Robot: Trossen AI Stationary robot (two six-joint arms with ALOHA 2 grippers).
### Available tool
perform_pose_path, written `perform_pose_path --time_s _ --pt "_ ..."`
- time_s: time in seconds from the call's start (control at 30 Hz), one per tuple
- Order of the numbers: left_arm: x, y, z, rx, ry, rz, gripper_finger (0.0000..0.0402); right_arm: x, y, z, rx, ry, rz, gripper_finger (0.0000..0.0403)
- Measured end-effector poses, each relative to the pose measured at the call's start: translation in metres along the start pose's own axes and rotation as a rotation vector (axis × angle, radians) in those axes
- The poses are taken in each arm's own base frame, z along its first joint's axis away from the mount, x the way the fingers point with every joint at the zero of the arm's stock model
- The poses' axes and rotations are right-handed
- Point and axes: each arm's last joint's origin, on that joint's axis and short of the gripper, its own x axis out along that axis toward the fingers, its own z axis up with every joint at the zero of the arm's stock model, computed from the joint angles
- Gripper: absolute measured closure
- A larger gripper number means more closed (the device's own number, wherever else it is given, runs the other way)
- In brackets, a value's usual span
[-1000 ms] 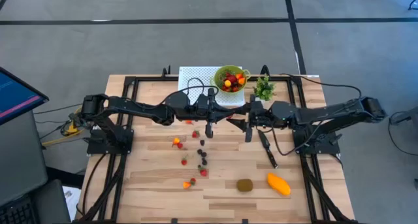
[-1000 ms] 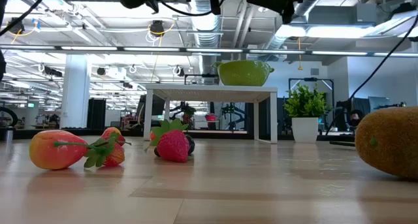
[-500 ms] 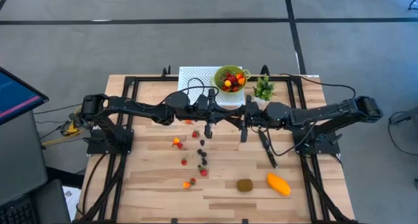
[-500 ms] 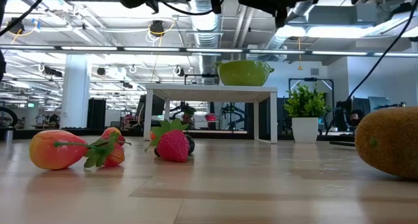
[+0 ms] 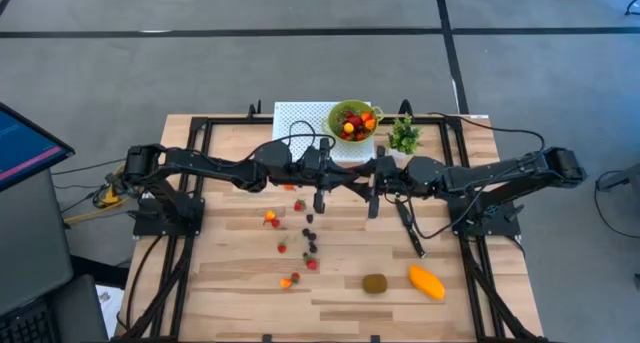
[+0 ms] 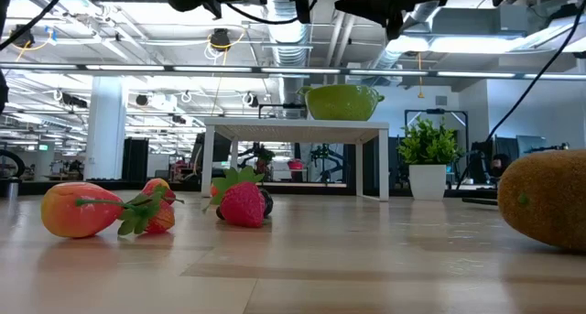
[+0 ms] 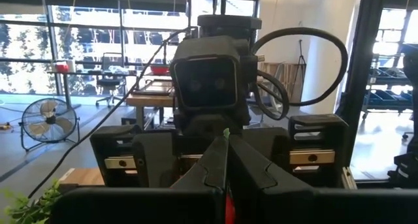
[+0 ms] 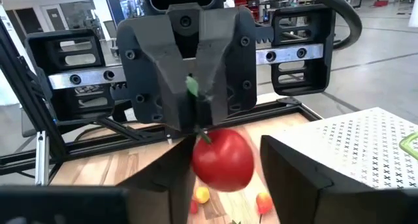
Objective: Pick & Place Fruit
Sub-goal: Put the red cherry into the green strainer bowl
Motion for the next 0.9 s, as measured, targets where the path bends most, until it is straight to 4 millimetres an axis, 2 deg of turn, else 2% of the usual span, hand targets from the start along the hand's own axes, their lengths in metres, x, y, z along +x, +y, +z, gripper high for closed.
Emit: perform_pose_path --time_s 0.17,0.3,0.53,0.9 --pt "0.0001 0.0000 -0.0002 -0.002 0.001 0.000 0.0401 0.0000 0.0000 0.0003 0.000 -0.002 0.000 0.0210" --pt "0.0000 0.0000 -0.0008 -0.003 0.007 0.001 0.0401 0.0000 0.0001 0.0003 -0.001 -0.002 0.000 0.0207" --pt "0.0001 0.0001 -0.0021 -0.005 0.020 0.002 0.0401 0.0000 0.0002 0.0015 -0.008 -0.012 0.002 0.0236" --pt "0.0001 0.0001 -0.0022 -0.005 0.020 0.002 0.0401 0.0000 0.0000 0.0014 -0.008 -0.010 0.001 0.0302"
